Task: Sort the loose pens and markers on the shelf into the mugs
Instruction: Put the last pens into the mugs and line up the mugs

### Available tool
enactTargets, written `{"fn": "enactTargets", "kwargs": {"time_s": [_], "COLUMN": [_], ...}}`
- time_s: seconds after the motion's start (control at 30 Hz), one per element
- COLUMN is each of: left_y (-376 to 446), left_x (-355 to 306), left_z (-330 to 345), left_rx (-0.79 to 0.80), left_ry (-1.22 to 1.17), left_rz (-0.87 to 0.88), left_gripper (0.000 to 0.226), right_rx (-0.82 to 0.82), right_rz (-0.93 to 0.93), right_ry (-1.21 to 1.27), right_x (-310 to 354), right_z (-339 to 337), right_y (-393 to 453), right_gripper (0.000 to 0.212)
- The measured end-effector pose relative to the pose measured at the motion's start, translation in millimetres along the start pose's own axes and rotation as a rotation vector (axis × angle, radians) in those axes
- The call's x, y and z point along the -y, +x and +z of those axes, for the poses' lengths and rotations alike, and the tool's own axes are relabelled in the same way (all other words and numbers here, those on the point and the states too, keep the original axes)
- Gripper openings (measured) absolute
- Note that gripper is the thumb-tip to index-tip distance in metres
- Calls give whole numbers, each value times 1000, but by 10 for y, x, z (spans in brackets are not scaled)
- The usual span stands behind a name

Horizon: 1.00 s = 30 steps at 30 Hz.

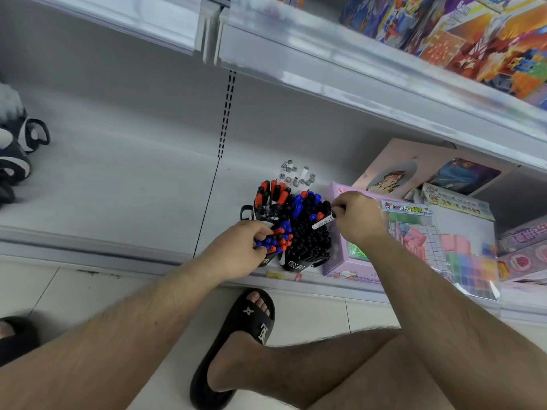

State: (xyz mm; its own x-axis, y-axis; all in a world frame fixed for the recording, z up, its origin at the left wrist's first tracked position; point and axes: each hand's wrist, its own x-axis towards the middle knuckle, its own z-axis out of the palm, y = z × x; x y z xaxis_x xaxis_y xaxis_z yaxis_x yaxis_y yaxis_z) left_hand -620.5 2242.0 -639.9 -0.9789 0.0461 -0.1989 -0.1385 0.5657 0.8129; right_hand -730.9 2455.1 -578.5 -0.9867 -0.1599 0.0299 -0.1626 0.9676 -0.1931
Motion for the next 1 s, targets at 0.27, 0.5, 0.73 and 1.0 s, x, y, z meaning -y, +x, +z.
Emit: {"fn": "enactTargets", "kwargs": {"time_s": [0.27,0.5,0.73,1.0], "left_y": [84,112,97,71], "left_x": [78,146,156,196], "left_z": [-63,-7,30,21], "left_rx": [-33,-24,-9,-13], "left_ry": [-31,-25,12,43], "left_rz": [-17,-42,-35,-29], "left_gripper": [36,35,36,38], "right_rx": [-162,-217,-213,-247], "right_rz": [-76,-169,-465,-476], "right_ry": [194,346,134,105], "right_x": [-206,-306,-333,-167], "right_z": [-145,-116,-14,141], "right_y": [-83,-323,-304,-177], "right_gripper": [19,14,18,18]}}
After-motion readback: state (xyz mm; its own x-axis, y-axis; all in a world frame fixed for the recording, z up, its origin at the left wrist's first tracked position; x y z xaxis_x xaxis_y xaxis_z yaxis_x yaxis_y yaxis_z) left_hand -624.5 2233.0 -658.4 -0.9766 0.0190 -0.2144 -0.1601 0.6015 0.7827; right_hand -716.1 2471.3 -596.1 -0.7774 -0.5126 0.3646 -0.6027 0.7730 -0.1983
